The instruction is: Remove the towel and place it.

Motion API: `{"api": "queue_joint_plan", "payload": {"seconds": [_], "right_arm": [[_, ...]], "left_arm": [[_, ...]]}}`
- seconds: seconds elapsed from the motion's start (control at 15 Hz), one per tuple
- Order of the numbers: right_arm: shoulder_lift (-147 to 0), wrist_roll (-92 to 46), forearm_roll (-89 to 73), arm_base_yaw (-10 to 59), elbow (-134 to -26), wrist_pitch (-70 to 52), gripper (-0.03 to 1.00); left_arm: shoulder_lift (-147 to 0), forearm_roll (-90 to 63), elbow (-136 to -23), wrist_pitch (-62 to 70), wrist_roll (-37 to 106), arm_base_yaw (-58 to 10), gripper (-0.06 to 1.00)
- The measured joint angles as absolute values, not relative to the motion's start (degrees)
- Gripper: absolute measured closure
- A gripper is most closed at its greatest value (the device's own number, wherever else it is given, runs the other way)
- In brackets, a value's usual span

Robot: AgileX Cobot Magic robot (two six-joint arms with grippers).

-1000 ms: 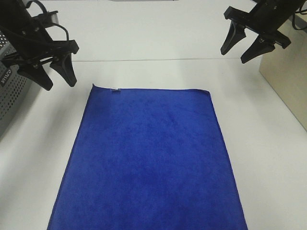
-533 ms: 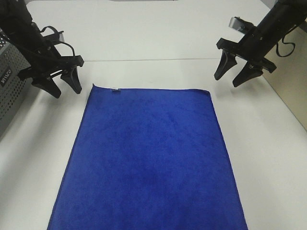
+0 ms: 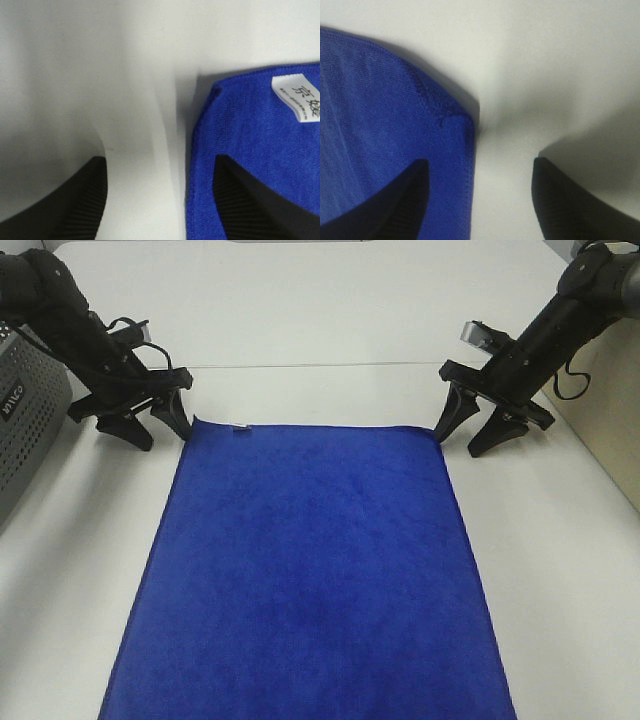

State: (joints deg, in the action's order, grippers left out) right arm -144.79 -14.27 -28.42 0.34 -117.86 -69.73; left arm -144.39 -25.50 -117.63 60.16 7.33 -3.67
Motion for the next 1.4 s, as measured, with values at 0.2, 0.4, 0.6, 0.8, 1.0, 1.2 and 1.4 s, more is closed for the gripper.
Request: {"api": "queue_joint_plan", "payload": {"seconds": [0.2,0.4,0.6,0.8,1.0,1.2,1.4], "right_arm": [[-145.0,-14.8,-28.6,0.3,-117.9,-69.7,0.36],[-145.1,-15.0,-28.7,0.4,-117.9,-69.3,0.36],[-145.4,-15.9,-29.3,1.9,-118.1,-66.8,0.36],[-146.2,-16.3,-31.0,4.0,-118.5,-65.3,0.37],[-147.3,-16.3,-33.2,4.5,-118.9,-65.2,0.37],[-147.4,-16.8,-32.1,6.0,-119.0,-63.6,0.40],[-147.4,-16.8,-29.2,6.1,-119.1,-63.0,0.57]], "left_arm": [[-144.4,-25.7,-117.7,60.2,7.6,-3.7,0.35],[-144.4,-25.7,-117.7,60.2,8.6,-3.7,0.35],[-144.6,-26.8,-117.7,59.6,8.8,-3.7,0.36],[-145.5,-30.8,-118.0,59.1,9.8,-3.8,0.36],[-146.3,-32.3,-118.4,57.7,10.4,-6.2,0.36],[-147.0,-33.4,-118.8,56.8,10.4,-8.3,0.37],[-147.5,-33.6,-118.9,56.8,10.4,-8.3,0.55]]}}
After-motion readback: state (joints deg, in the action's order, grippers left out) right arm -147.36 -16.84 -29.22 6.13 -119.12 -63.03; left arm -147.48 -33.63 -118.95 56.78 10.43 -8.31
